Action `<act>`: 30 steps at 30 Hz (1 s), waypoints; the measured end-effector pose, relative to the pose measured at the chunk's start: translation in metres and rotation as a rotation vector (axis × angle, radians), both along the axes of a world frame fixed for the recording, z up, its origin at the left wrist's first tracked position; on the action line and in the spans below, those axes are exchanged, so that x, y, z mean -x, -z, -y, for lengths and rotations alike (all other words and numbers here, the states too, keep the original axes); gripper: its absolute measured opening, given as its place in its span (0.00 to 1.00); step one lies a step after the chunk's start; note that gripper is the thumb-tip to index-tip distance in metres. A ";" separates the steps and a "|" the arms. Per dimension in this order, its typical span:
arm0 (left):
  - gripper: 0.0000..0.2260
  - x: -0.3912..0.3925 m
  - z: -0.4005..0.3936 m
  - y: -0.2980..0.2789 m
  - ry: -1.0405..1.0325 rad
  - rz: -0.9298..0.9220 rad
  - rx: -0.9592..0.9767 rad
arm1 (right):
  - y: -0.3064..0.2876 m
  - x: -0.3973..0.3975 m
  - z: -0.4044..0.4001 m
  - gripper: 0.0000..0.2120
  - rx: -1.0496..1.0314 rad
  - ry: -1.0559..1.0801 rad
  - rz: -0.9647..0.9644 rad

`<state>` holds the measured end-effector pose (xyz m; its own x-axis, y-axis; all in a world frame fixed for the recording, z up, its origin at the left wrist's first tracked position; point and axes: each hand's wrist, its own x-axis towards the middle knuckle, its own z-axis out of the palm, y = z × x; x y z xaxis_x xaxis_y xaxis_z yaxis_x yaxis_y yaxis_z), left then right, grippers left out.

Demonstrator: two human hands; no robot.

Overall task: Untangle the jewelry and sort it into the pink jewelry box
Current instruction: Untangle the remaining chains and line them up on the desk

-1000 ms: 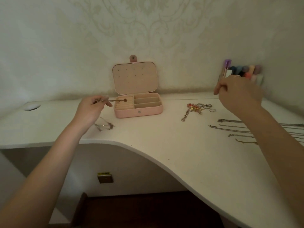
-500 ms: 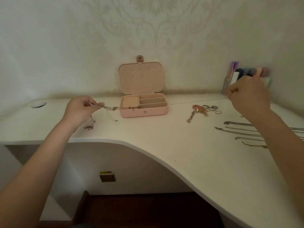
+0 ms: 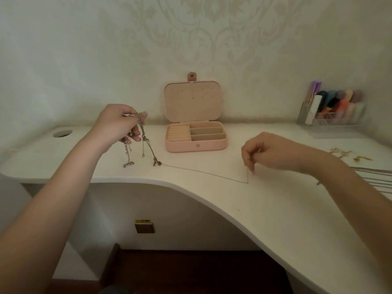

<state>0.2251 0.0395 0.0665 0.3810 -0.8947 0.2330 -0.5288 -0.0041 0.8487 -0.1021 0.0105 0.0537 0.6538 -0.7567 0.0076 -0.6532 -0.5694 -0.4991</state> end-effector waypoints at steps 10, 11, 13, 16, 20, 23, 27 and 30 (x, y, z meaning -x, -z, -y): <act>0.09 0.009 0.003 -0.012 -0.005 0.067 0.041 | 0.001 -0.055 -0.014 0.04 0.211 0.008 0.021; 0.09 0.011 0.004 -0.013 0.002 0.067 0.056 | 0.003 -0.069 -0.012 0.04 0.196 0.004 0.116; 0.09 0.015 0.005 -0.015 0.013 0.067 0.075 | 0.009 -0.102 -0.007 0.08 0.093 -0.003 0.270; 0.10 0.017 0.006 -0.018 0.010 0.059 0.087 | 0.021 -0.146 0.001 0.15 0.002 -0.041 0.267; 0.08 0.016 0.007 -0.018 0.032 -0.028 0.117 | 0.042 -0.164 0.007 0.05 0.032 -0.025 0.327; 0.09 0.013 0.006 -0.015 0.053 -0.043 0.119 | 0.044 -0.161 0.009 0.05 -0.032 0.016 0.411; 0.05 0.007 0.005 -0.004 0.114 0.178 0.012 | 0.034 -0.143 0.010 0.08 -0.263 0.068 0.637; 0.07 0.013 0.003 0.006 0.323 0.359 -0.150 | 0.031 -0.128 0.012 0.08 -0.397 0.112 0.767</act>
<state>0.2126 0.0365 0.0609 -0.0013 -0.9874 0.1581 -0.7820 0.0995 0.6153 0.0258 -0.0018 0.0230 0.4978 -0.8564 0.1373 -0.0974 -0.2125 -0.9723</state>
